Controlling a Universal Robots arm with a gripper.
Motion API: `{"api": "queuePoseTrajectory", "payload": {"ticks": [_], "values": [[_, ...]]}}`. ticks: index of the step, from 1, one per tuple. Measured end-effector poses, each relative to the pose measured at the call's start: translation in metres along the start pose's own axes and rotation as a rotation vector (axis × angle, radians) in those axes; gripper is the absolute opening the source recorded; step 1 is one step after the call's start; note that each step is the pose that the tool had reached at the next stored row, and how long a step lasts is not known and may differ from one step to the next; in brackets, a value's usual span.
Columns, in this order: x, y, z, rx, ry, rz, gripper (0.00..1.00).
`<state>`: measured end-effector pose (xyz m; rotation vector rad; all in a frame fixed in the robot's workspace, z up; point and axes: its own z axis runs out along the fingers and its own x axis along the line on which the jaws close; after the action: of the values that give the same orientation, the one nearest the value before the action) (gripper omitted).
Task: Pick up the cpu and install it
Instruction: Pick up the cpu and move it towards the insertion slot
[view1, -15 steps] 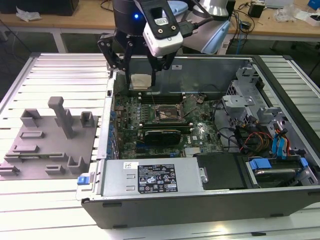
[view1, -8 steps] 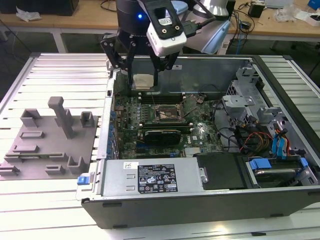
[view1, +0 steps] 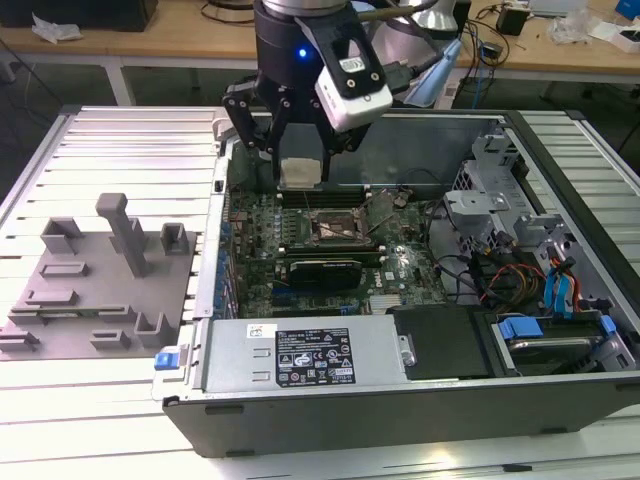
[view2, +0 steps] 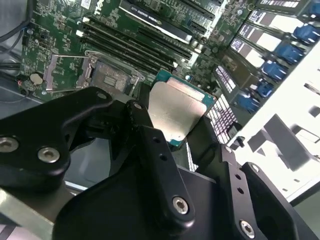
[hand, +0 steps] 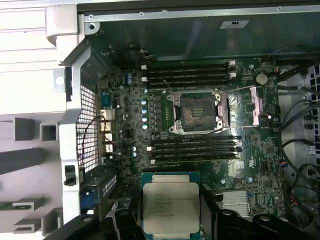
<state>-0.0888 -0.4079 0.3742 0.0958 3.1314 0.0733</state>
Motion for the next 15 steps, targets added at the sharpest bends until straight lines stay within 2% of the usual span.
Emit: {"api": "queuePoseTrajectory", "payload": {"ticks": [7, 8, 10, 12, 14, 15], "values": [[-0.0025, 0.0004, 0.0123, -0.0001, -0.0001, 0.0, 0.55], [-0.0038, 0.0016, 0.0167, -0.0001, 0.0, 0.0, 0.55], [-0.0062, 0.0039, 0.0212, -0.0002, 0.0001, 0.0, 0.55], [-0.0103, 0.0066, 0.0256, 0.0, 0.0004, 0.0, 0.55], [-0.02, 0.0109, 0.0318, 0.0003, 0.0011, 0.0, 0.55], [-0.0226, 0.0132, 0.0338, 0.0002, 0.0011, 0.0, 0.55]]}}
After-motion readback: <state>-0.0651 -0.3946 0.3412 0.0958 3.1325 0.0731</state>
